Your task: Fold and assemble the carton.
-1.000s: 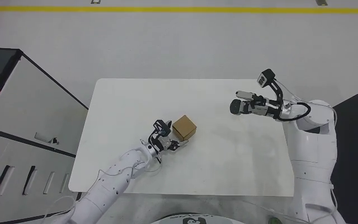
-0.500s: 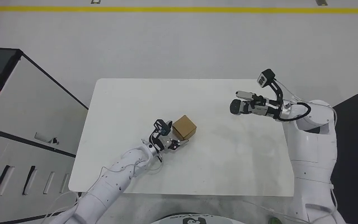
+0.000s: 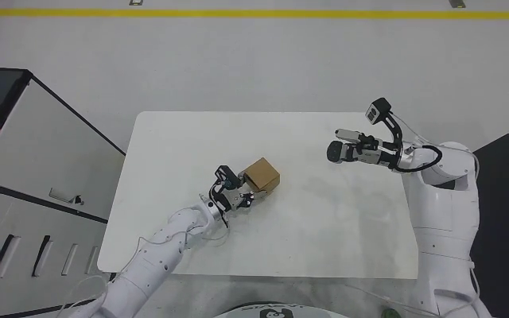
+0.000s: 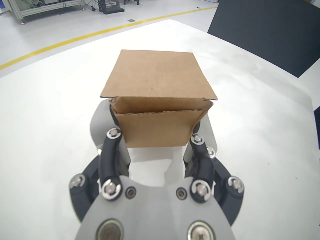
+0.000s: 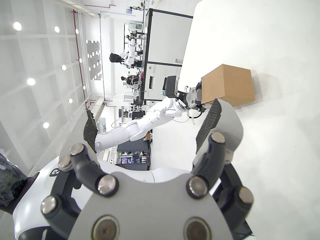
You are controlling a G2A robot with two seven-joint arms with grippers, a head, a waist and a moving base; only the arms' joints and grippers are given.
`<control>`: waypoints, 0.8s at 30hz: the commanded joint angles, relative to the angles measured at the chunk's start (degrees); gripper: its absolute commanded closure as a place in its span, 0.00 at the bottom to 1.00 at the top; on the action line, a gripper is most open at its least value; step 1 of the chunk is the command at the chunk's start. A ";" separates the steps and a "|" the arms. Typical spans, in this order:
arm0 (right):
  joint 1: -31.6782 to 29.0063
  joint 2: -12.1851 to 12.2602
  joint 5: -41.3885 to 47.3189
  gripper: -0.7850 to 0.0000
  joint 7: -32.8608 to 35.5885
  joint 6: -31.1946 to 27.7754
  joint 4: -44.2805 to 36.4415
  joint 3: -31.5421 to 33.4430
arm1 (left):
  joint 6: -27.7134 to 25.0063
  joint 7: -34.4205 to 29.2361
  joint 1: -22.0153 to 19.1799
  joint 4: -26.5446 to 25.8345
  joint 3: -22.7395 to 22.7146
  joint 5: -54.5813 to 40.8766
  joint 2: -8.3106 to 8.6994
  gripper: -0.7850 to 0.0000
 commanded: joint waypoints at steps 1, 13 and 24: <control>0.00 0.00 0.00 0.00 0.00 0.00 0.00 0.00 | -1.95 -3.17 2.12 -5.29 -2.83 -0.87 1.01 1.00; 0.00 0.00 0.00 0.00 0.00 0.00 0.00 0.00 | -6.13 -15.38 10.57 -24.95 -11.13 -3.10 3.81 1.00; 0.00 0.00 0.00 0.00 0.00 0.00 0.00 0.00 | -6.27 -15.75 11.28 -33.87 -14.27 -2.56 4.36 1.00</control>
